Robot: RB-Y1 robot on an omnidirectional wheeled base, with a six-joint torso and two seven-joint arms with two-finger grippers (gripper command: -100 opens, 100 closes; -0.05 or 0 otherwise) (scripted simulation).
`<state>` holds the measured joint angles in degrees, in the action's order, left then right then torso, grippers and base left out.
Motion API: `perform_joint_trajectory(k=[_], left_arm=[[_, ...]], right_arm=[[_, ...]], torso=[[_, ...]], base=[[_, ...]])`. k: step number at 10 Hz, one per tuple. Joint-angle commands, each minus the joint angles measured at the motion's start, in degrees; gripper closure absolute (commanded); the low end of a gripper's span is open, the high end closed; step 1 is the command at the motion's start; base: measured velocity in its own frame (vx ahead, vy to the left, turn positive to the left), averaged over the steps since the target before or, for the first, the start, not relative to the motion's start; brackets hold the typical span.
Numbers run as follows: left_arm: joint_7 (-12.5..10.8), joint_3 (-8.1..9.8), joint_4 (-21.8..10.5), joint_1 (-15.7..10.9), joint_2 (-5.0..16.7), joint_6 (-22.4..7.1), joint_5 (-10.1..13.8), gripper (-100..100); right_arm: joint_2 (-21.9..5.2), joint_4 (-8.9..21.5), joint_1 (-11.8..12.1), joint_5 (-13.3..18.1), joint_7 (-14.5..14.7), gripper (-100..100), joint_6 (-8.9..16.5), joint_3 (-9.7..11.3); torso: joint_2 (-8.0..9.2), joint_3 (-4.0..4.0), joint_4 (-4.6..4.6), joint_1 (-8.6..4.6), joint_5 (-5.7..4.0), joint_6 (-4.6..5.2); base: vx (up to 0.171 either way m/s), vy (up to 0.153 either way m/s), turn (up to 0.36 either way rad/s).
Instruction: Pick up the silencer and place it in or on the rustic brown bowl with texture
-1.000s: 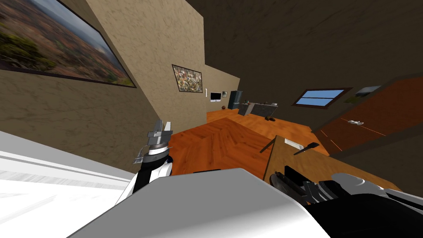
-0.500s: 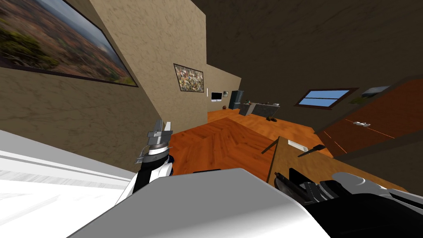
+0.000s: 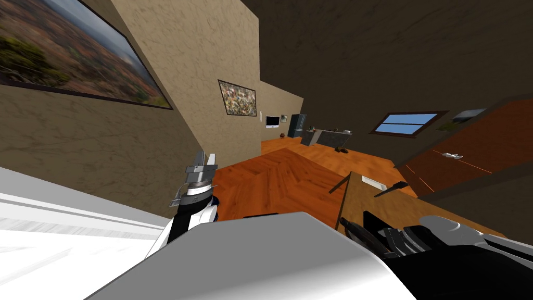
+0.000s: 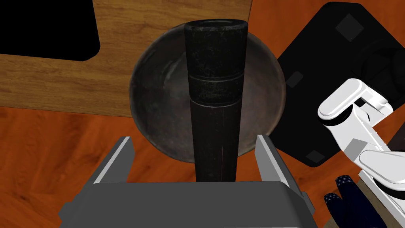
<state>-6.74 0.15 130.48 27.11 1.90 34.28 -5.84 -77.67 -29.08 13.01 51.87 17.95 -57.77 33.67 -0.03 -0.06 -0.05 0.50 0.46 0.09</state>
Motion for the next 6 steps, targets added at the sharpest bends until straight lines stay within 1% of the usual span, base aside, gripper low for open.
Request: perform_joint_trajectory(k=[1,2,3,4,5,6], left_arm=[[0.0,0.00,0.0,0.0,0.0,0.0,0.0,0],[0.0,0.00,0.0,0.0,0.0,0.0,0.0,0],[0.0,0.00,0.0,0.0,0.0,0.0,0.0,0],[0.0,0.00,0.0,0.0,0.0,0.0,0.0,0],[0.0,0.00,0.0,0.0,0.0,0.0,0.0,0],[0.0,0.00,0.0,0.0,0.0,0.0,0.0,0]], right_arm=[[-1.6,-2.6,1.4,-0.5,-0.9,-100,-0.1,-0.4],[-3.3,-3.0,1.2,-0.7,-1.1,-100,-1.7,-0.6],[-3.8,-3.2,1.1,-0.7,-1.2,-100,-2.2,-0.7],[-4.9,-3.5,0.9,-0.8,-1.3,-100,-3.3,-0.8],[-4.0,-2.8,0.6,-0.6,-1.1,-100,-2.7,-0.7],[-4.1,-2.8,0.6,-0.5,-1.1,0,-2.9,-0.6]], torso=[[0.00,0.00,0.00,0.00,0.00,0.00],[0.01,0.01,0.00,0.02,0.00,-0.01],[0.01,0.00,0.00,0.03,0.01,-0.01],[0.01,0.01,0.00,0.03,0.01,0.00],[0.01,0.01,0.00,0.03,0.00,-0.01],[0.01,0.00,0.00,0.01,-0.01,-0.01]], base=[[-0.002,0.007,-0.030],[-0.002,0.009,-0.046],[-0.002,0.009,-0.039],[-0.003,0.008,-0.048],[0.000,0.000,0.000],[0.000,0.000,0.000]])
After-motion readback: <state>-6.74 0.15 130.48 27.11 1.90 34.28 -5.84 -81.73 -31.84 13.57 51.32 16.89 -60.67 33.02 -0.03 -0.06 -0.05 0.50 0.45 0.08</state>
